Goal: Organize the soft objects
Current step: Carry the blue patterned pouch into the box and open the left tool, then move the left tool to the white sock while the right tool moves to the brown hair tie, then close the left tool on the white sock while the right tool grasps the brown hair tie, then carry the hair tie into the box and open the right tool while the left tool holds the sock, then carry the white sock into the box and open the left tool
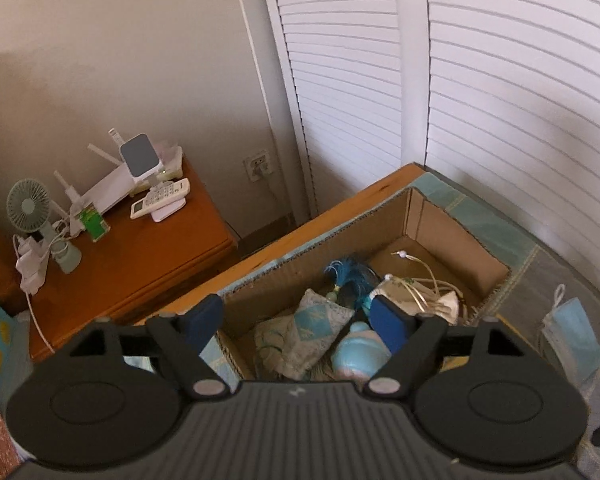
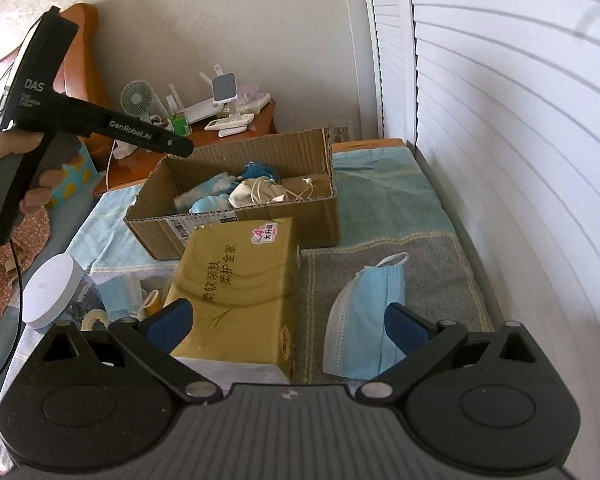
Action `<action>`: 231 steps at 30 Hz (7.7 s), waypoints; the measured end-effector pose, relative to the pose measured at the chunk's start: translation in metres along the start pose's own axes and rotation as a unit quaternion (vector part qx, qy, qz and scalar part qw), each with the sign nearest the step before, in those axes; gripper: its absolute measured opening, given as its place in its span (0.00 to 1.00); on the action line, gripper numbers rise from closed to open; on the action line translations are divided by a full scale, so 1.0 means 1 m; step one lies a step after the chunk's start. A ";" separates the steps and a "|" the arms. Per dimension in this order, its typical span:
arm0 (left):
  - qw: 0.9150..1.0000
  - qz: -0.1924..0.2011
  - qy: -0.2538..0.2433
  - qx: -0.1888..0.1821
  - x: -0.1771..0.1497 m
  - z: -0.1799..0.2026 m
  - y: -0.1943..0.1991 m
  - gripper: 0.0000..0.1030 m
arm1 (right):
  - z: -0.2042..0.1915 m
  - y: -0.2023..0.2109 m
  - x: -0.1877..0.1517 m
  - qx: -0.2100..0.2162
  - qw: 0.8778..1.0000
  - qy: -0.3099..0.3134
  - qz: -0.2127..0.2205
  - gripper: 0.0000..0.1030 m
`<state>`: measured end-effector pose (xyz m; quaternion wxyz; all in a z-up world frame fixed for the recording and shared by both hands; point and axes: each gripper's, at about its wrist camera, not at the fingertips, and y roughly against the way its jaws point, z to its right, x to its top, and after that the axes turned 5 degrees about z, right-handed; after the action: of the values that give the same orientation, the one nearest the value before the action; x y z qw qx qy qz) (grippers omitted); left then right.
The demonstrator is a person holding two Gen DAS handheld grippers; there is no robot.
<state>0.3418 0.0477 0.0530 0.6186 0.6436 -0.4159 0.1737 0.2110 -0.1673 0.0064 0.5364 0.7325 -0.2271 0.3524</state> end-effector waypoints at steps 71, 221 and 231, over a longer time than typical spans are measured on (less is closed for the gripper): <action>0.992 -0.030 0.121 0.024 -0.194 0.082 0.086 0.93 | -0.023 -0.028 -0.085 -0.008 0.990 0.137 -0.044 1.00; 0.997 0.024 0.068 -0.029 -0.073 0.039 0.091 0.54 | -0.002 0.009 -0.009 -0.052 0.995 0.075 0.026 1.00; 0.994 0.010 0.104 -0.003 -0.019 0.010 0.027 0.54 | 0.012 0.010 -0.012 -0.048 0.997 0.055 0.028 1.00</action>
<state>0.3070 0.0480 0.0547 0.6589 0.6160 -0.3557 0.2446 0.1995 -0.1822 0.0013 0.5726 0.6788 -0.2344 0.3955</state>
